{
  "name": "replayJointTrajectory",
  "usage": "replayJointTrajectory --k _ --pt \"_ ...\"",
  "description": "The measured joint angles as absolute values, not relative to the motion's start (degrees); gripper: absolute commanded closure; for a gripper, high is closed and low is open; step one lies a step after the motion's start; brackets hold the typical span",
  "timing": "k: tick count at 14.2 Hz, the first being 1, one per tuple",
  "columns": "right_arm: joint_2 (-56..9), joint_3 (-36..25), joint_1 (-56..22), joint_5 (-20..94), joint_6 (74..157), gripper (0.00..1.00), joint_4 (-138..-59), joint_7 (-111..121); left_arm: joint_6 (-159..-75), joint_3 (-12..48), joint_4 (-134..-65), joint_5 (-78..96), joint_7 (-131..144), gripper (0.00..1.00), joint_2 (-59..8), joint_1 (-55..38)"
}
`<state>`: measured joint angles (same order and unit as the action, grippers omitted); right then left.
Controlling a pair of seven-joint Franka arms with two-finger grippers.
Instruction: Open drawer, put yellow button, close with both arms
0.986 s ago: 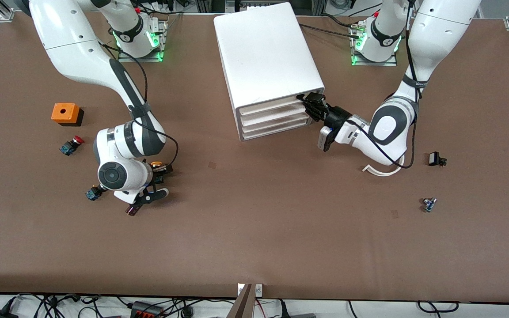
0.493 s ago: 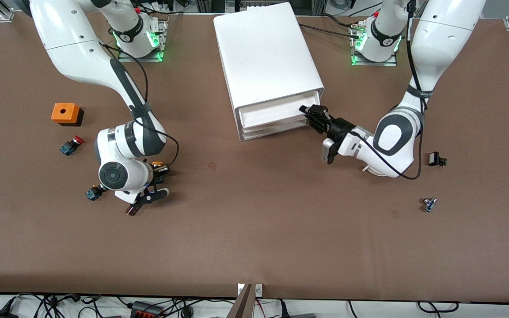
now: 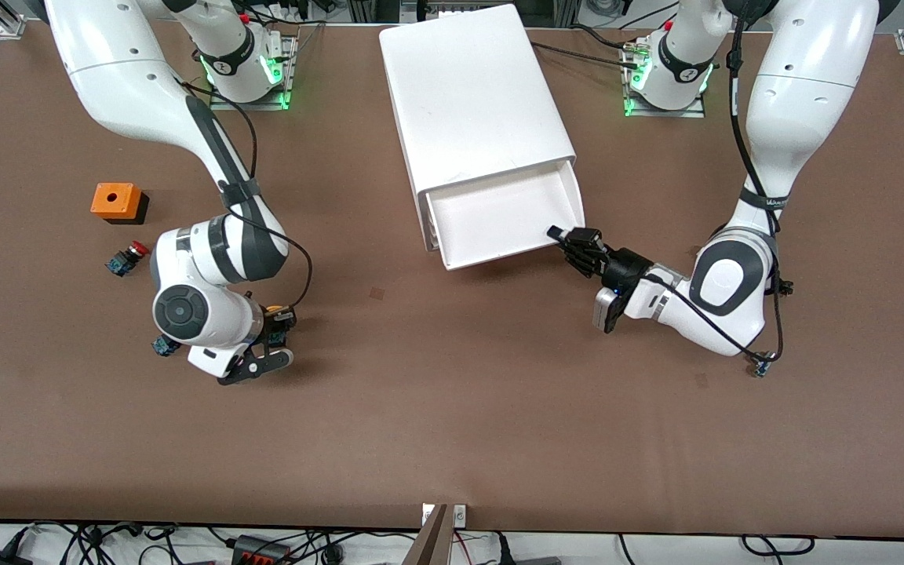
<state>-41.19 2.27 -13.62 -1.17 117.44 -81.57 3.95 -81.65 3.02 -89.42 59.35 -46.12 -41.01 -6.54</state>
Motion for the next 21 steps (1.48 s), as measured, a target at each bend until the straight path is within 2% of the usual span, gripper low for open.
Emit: replayJointTrajectory --k 4,8,11,14,18,21 --pt "-38.2 2.7 -16.5 -1.2 110.0 1.00 -72.4 4.0 -82.5 2.7 -86.0 58.5 -42.3 0.00 -40.6 -5.3" --pt "-37.3 3.0 -22.5 -1.1 102.2 1.00 -63.3 4.0 -81.2 2.5 -80.4 47.4 -23.8 0.00 -34.6 -3.5" --pt "-35.9 3.1 -28.5 -1.0 103.0 1.00 -61.2 0.8 -79.9 2.4 -76.0 35.2 -15.0 0.00 -31.0 -3.5" --pt "-35.7 4.1 -33.6 -1.0 107.3 1.00 -60.3 -8.4 -79.8 2.5 -72.8 22.4 -10.0 0.00 -30.1 -3.9" --pt "-36.7 10.1 -35.9 -1.0 109.5 1.00 -60.3 -20.2 -78.3 2.6 -67.9 8.1 -9.2 0.00 -30.0 -4.6" --pt "-37.9 11.3 -39.0 -1.0 109.7 1.00 -60.3 -24.8 -78.5 2.7 -64.2 0.0 -9.1 0.00 -30.0 -4.9"
